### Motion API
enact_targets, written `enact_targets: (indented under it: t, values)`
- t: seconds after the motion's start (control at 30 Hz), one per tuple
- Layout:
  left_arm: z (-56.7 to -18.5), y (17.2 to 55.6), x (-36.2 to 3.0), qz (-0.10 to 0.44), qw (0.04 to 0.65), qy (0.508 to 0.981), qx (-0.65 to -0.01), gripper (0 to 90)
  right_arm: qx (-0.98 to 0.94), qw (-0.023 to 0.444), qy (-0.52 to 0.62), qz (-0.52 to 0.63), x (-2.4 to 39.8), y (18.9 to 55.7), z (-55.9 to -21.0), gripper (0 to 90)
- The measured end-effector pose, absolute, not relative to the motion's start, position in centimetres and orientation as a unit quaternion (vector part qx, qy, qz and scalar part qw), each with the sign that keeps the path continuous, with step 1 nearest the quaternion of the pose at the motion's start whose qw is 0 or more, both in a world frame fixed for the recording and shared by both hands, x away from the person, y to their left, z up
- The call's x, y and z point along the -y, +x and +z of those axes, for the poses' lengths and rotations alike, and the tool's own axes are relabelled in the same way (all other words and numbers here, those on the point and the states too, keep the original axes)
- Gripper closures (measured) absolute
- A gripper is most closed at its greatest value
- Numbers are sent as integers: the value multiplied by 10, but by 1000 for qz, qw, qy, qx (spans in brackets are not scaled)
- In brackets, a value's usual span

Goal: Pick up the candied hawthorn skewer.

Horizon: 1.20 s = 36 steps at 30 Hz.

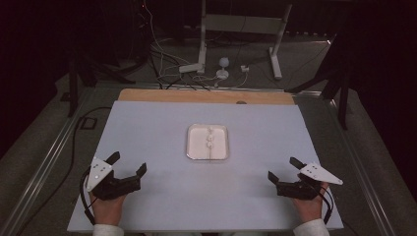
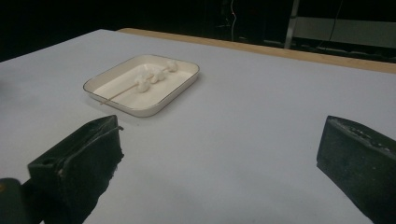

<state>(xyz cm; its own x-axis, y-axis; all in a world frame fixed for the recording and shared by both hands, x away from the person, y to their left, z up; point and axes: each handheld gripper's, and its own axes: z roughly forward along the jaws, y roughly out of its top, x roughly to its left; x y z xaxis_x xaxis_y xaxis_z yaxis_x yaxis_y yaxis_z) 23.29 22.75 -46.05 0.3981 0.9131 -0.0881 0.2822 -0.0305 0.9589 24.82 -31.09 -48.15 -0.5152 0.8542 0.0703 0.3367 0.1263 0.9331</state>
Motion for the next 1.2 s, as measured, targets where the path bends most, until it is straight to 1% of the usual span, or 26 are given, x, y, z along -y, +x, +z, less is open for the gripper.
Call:
enact_targets:
  t: [0.37, 0.43, 0.7, 1.03, 1.2]
  values:
    - [-447, 254, -202, 299, 526, 660, -446, 25, -704, 254, 425, 508, 312, 249, -482, 0]
    - [-447, 259, -198, 291, 532, 658, -447, 25, -705, 254, 425, 508, 312, 249, -482, 0]
    - [-446, 277, -172, 267, 530, 673, -441, 25, -705, 253, 429, 505, 313, 250, -483, 0]
    - [-448, 296, -146, 252, 524, 687, -436, 25, -703, 255, 434, 502, 315, 250, -483, 0]
    - [-450, 303, -138, 247, 529, 680, -443, 25, -700, 256, 436, 505, 316, 250, -483, 0]
